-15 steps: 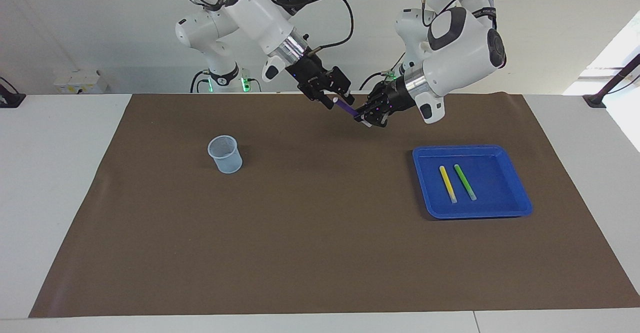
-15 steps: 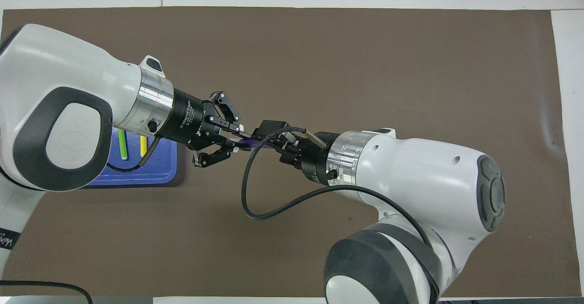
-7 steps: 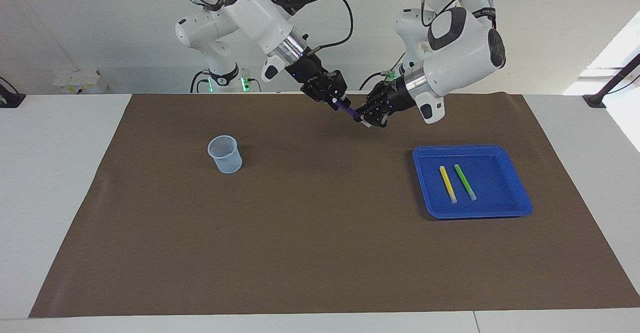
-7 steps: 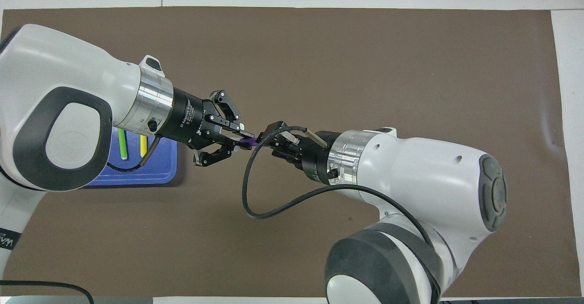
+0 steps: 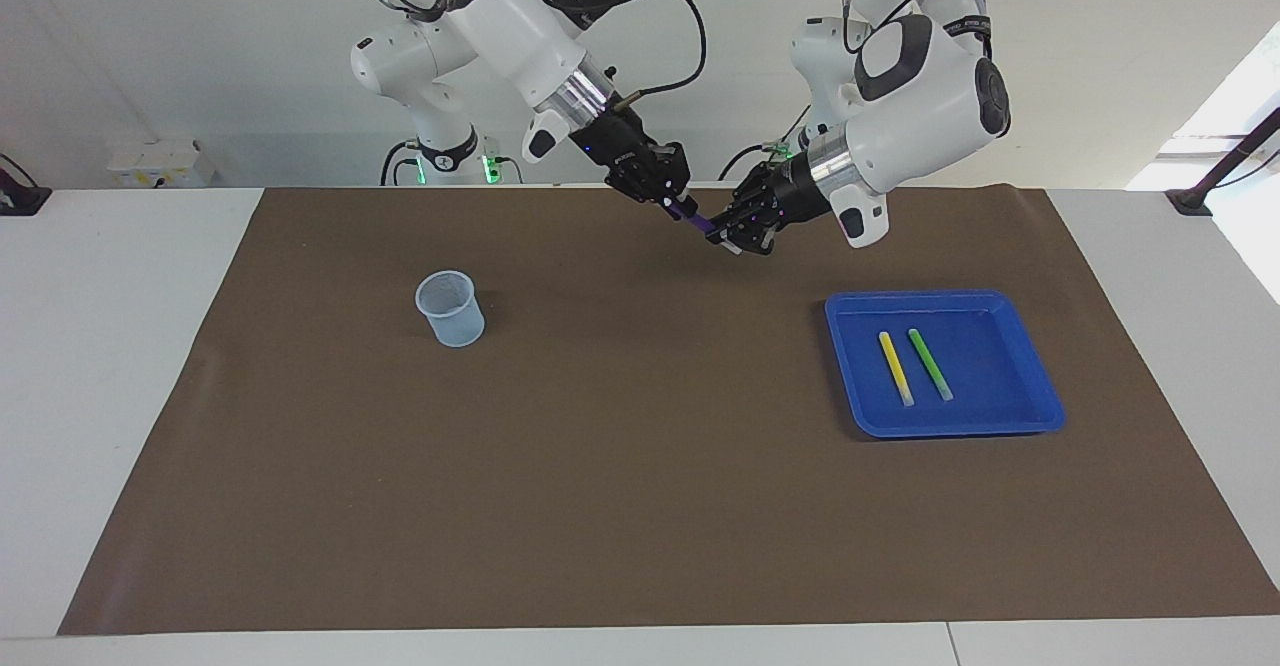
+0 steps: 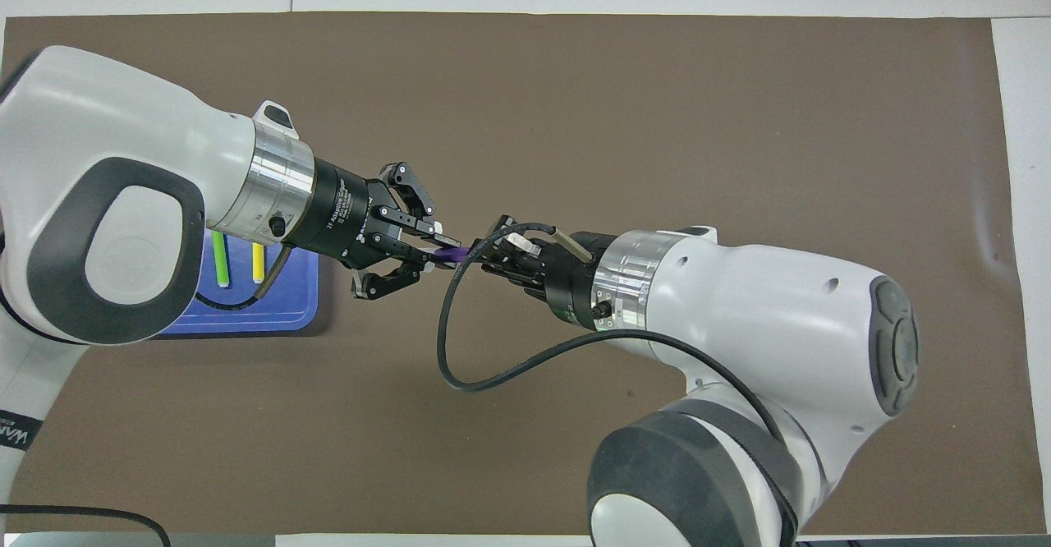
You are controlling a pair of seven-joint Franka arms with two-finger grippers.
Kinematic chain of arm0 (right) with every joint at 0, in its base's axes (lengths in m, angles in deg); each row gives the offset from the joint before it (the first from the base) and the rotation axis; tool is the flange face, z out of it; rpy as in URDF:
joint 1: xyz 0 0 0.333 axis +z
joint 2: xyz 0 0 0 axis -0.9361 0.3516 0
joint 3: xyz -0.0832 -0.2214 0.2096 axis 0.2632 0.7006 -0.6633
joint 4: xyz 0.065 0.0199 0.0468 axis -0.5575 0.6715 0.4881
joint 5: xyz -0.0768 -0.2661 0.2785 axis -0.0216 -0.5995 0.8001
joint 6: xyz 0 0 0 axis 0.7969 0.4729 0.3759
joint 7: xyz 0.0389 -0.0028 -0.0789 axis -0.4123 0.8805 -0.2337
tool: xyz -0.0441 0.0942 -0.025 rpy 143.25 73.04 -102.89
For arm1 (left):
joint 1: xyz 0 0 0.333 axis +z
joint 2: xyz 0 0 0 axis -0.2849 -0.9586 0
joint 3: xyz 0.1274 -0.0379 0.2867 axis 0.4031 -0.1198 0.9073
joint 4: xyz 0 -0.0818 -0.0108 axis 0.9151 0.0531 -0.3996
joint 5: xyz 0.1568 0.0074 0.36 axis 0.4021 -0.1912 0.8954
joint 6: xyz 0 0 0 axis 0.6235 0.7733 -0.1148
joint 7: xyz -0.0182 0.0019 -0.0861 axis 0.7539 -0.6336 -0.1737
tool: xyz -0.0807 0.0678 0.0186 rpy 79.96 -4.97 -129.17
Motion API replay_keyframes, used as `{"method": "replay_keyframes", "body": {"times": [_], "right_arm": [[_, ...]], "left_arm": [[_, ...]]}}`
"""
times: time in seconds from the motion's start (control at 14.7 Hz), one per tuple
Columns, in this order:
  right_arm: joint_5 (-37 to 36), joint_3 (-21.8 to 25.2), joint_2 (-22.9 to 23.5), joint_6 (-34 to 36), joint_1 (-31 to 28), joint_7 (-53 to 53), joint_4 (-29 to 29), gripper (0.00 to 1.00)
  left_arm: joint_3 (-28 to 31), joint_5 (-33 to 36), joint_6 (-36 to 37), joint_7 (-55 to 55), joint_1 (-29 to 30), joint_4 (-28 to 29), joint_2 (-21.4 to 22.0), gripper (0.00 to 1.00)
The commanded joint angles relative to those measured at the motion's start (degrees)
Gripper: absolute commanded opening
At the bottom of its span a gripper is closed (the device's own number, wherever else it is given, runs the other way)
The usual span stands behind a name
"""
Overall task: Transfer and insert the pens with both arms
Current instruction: 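Carry the pen to the cup with the right gripper while the left gripper returns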
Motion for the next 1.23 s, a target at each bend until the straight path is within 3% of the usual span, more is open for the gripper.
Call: {"method": "replay_keyframes", "body": {"times": [0.0, 0.2, 0.27, 0.54, 0.68, 0.89, 1.02, 1.16], "right_arm": [[-0.85, -0.16, -0.08, 1.21, -0.36, -0.13, -0.04, 0.00], [-1.64, -0.07, -0.17, 3.14, -0.45, -0.39, -0.04, 0.00], [-2.77, -0.07, -0.25, 3.41, -0.53, -0.48, -0.04, 0.00], [-6.99, 0.02, -0.78, 9.46, -2.02, -0.74, -0.48, 0.00], [-13.38, 0.28, -1.65, 17.34, -4.74, -2.93, -2.66, 0.00], [-27.79, 0.46, -4.99, 29.84, -9.40, -11.87, -3.73, 0.00], [-35.27, 0.37, -5.79, 32.24, -12.30, -20.47, -2.86, 0.00], [-37.15, 0.46, -6.49, 33.12, -15.72, -27.60, -0.75, 0.00]], "left_arm": [[0.72, -1.18, -1.95, 1.15, -0.80, 1.72, 1.53, 0.00], [0.72, -1.18, -1.95, 0.97, -1.50, 1.81, 1.71, 0.00], [0.72, -1.09, -2.47, 0.80, -1.68, 1.72, 1.71, 0.99], [0.81, -1.00, -3.45, 0.71, -2.38, 1.72, 1.80, 1.00], [0.81, -0.82, -3.53, 0.27, -2.29, 1.72, 1.80, 1.00], [1.07, -0.21, -3.80, -2.97, -1.59, 2.24, 1.80, 1.00], [1.34, 2.58, -3.54, -7.27, -0.46, 2.77, 2.06, 1.00], [1.34, 6.98, -3.27, -11.31, 0.43, 3.74, 2.50, 1.00]]}}
